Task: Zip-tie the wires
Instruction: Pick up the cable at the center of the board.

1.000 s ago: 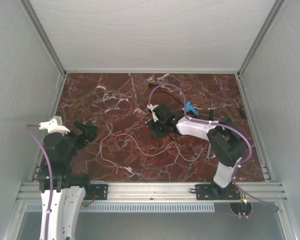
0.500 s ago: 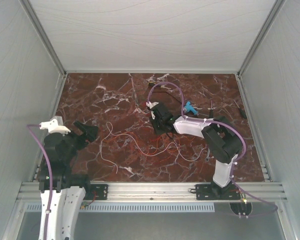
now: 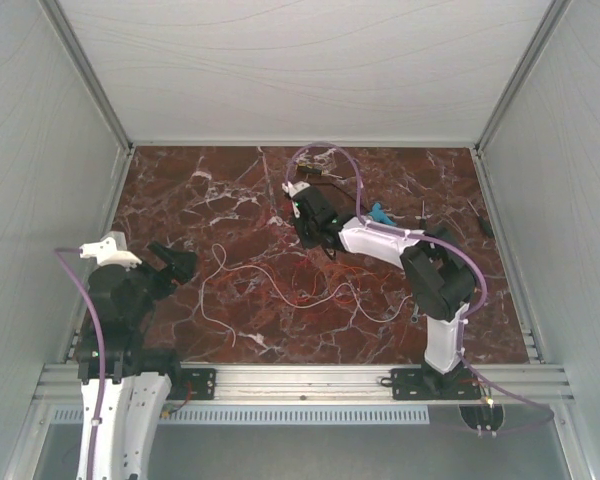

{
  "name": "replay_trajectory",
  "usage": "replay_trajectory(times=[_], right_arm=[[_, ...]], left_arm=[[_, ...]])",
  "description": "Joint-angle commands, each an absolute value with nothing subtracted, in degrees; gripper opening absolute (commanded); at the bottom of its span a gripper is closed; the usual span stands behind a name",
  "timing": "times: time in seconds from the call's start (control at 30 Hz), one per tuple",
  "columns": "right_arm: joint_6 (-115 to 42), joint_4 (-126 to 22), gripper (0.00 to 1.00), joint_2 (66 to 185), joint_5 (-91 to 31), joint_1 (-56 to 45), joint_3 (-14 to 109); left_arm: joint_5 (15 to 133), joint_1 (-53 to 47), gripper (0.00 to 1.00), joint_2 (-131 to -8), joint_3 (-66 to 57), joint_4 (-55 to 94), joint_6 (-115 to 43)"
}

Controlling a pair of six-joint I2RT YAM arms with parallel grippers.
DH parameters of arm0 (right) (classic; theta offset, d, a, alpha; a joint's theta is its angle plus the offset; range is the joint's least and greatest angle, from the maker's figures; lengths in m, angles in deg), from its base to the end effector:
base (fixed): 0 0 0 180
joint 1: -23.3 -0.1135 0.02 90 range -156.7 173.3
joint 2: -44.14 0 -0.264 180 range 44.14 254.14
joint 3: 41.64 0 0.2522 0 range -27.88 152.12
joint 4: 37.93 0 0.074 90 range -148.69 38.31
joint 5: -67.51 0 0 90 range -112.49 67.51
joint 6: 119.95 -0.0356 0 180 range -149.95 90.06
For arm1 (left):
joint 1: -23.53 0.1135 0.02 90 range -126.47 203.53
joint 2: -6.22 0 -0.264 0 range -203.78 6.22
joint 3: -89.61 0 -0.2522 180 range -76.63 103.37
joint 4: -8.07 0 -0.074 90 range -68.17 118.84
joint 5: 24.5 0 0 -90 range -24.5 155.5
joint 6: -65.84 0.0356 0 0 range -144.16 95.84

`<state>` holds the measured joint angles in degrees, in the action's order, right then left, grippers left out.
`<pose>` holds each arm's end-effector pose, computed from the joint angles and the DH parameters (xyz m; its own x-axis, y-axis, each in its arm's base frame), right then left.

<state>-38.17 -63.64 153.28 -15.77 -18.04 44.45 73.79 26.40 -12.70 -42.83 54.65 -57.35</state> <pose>0.3111 0.2682 0.1819 -0.6443 -0.3777 -0.6650 -0.5112 0.8594 0.0072 0.0957 -0.0003 0.2863 -0.3053 -0.5577 -0.7719 -0.0952 0.8244 -0.5580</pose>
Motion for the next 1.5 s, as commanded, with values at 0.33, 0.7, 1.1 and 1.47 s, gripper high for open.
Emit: replay_trajectory(times=[0.33, 0.7, 1.1, 1.47], right_arm=[[-32.4, -62.4, 0.00, 148.0, -12.0, -19.4, 46.3], [-25.9, -78.0, 0.00, 159.2, 10.2, -32.0, 45.3], [-25.7, -82.9, 0.00, 151.5, 13.9, -31.2, 47.1], [-24.5, -87.1, 0.00, 147.2, 14.6, -31.3, 50.7]], left_arm=[[73.4, 26.1, 1.00, -12.9, -42.4, 52.1, -57.7], [73.4, 25.5, 1.00, -12.7, -42.5, 52.1, -57.7], [73.1, 24.9, 1.00, -12.8, -42.5, 52.2, -57.8], [73.1, 24.8, 1.00, -13.2, -42.4, 52.3, -57.8]])
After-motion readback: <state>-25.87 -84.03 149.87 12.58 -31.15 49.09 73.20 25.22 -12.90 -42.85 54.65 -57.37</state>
